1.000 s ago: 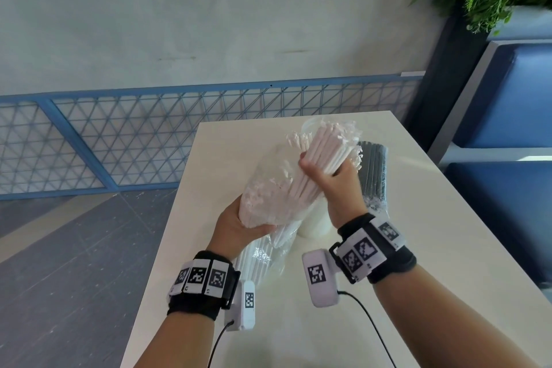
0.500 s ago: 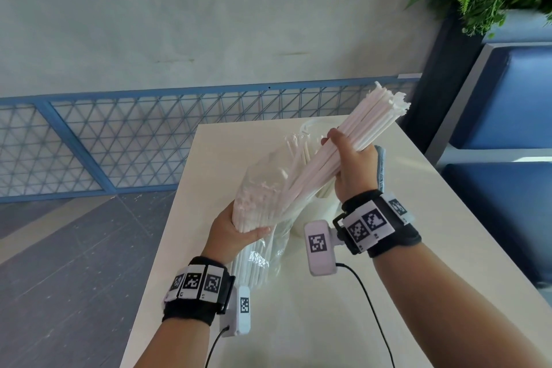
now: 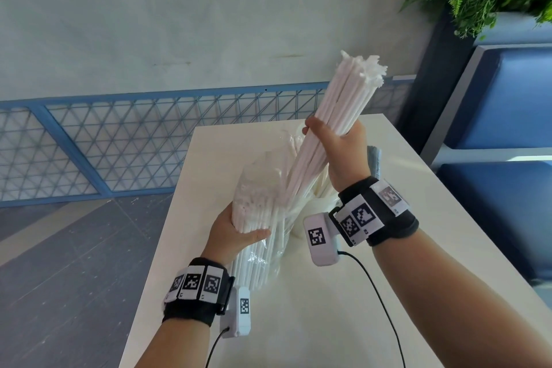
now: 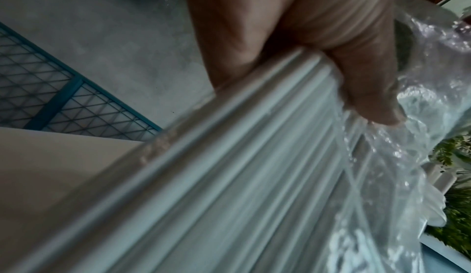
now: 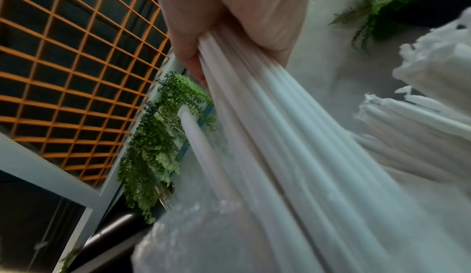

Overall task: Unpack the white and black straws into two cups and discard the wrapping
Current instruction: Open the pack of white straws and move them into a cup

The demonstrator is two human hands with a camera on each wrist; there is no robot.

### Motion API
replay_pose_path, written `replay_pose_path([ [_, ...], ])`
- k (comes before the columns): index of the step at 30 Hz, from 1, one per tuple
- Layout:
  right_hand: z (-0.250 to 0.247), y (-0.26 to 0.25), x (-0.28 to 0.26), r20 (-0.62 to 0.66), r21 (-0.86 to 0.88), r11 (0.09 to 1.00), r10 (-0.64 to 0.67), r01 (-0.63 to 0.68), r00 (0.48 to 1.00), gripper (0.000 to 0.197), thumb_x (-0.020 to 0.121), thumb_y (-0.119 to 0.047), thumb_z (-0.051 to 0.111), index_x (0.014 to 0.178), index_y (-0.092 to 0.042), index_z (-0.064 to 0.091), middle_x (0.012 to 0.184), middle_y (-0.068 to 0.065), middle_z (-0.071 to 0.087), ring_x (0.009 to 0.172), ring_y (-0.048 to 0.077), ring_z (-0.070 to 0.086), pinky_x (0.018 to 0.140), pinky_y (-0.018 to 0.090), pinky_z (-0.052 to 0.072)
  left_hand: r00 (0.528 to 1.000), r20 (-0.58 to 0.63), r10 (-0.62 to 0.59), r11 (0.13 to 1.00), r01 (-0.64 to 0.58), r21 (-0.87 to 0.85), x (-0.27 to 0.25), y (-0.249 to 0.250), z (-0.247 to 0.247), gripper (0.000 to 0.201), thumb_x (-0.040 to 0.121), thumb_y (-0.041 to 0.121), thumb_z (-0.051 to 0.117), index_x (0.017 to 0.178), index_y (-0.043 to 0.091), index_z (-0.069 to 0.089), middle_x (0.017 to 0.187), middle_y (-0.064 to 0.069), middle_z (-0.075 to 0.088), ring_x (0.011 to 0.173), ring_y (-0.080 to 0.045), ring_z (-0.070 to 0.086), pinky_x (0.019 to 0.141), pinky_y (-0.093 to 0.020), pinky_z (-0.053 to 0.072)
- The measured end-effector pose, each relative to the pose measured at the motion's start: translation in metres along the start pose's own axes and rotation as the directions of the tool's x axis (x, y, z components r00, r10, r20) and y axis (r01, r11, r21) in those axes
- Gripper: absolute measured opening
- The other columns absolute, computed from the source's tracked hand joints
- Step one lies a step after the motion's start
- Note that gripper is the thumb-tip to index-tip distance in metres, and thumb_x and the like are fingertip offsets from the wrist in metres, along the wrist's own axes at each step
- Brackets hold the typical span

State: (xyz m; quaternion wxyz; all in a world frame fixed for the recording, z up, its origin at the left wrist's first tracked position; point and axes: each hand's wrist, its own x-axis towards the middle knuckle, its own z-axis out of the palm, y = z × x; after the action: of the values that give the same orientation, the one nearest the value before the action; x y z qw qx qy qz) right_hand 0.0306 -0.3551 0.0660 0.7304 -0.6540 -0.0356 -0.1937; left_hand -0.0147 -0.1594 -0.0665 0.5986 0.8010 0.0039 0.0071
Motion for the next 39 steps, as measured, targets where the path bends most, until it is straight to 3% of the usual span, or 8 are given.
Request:
replay_pose_path([
  [3,-0.002,-0.004,0.006,-0.088,0.056,0.998,-0.013,0.018,0.996,0.019,0.083,-0.007,0.062,0.096,0.006,0.057,0.068,0.003,0.061,0.062,0.012,0.062,0.059,0.027,0.054,1.000,-0.009,0.009,1.000,-0.009,-0.002,0.000,-0.002,-0.002,0.048,0.062,0.014,0.085,0.102,0.023,0.060,0.096,0.011,0.067,0.091,0.002,0.062,0.067,-0.005,0.046],
  [8,-0.016,-0.017,0.017,-0.199,0.145,0.988,-0.031,0.060,0.980,0.011,0.082,-0.005,0.059,0.090,0.002,0.055,0.066,0.004,0.056,0.059,0.013,0.056,0.057,0.026,0.050,0.999,-0.030,0.025,0.999,-0.026,-0.028,-0.001,-0.004,-0.004,0.051,0.064,0.014,0.083,0.110,0.015,0.061,0.100,0.008,0.069,0.090,0.005,0.064,0.071,-0.006,0.047],
  [14,-0.014,-0.019,0.017,-0.100,0.159,0.986,-0.043,0.058,0.994,0.030,0.082,-0.003,0.061,0.106,0.012,0.052,0.071,0.008,0.061,0.063,0.015,0.061,0.059,0.027,0.052,0.998,-0.057,0.028,0.999,-0.029,-0.020,-0.003,0.001,-0.002,0.046,0.065,0.014,0.083,0.099,0.032,0.058,0.096,0.014,0.066,0.086,0.011,0.062,0.070,-0.004,0.045],
  [22,-0.024,-0.018,0.022,-0.270,0.198,0.977,-0.029,0.085,0.962,0.023,0.077,-0.003,0.062,0.097,0.004,0.052,0.066,0.003,0.059,0.067,0.024,0.059,0.064,0.035,0.054,0.991,-0.129,0.026,0.997,-0.035,-0.067,-0.004,0.004,-0.003,0.040,0.071,0.007,0.078,0.090,0.034,0.055,0.090,0.016,0.063,0.078,0.011,0.061,0.063,0.000,0.043],
  [26,-0.023,-0.026,0.025,-0.268,0.073,0.987,-0.117,0.141,0.956,0.017,0.074,-0.008,0.062,0.083,-0.013,0.049,0.067,0.006,0.060,0.067,0.026,0.059,0.064,0.037,0.052,0.990,-0.141,0.019,0.996,-0.031,-0.079,-0.003,0.004,-0.003,0.040,0.072,0.006,0.077,0.091,0.034,0.055,0.092,0.014,0.063,0.087,0.002,0.059,0.070,-0.009,0.042],
  [30,-0.019,-0.016,0.023,-0.196,-0.132,0.978,-0.185,0.161,0.963,0.023,0.078,-0.015,0.066,0.093,-0.018,0.049,0.087,0.015,0.064,0.076,0.020,0.063,0.065,0.028,0.054,0.989,-0.146,0.014,0.993,-0.030,-0.112,-0.003,0.006,0.001,0.039,0.071,0.005,0.077,0.090,0.033,0.057,0.090,0.013,0.064,0.086,0.002,0.060,0.068,-0.007,0.043],
  [34,-0.015,0.005,0.017,-0.152,-0.186,0.973,-0.165,0.135,0.975,0.026,0.081,-0.015,0.067,0.099,-0.017,0.048,0.084,-0.003,0.057,0.077,0.010,0.056,0.062,0.013,0.049,0.988,-0.156,-0.010,0.986,-0.016,-0.167,-0.002,0.005,0.003,0.041,0.068,0.005,0.080,0.092,0.030,0.058,0.092,0.009,0.065,0.088,-0.003,0.061,0.071,-0.013,0.045],
  [39,-0.014,0.039,0.010,-0.142,-0.202,0.979,-0.026,-0.003,0.989,0.024,0.081,-0.017,0.067,0.099,-0.017,0.051,0.084,-0.007,0.056,0.083,0.016,0.056,0.074,0.032,0.051,0.987,-0.158,0.004,0.981,-0.034,-0.192,-0.004,0.006,0.004,0.041,0.069,0.002,0.078,0.102,0.016,0.057,0.091,0.009,0.064,0.086,0.000,0.059,0.062,-0.001,0.045],
])
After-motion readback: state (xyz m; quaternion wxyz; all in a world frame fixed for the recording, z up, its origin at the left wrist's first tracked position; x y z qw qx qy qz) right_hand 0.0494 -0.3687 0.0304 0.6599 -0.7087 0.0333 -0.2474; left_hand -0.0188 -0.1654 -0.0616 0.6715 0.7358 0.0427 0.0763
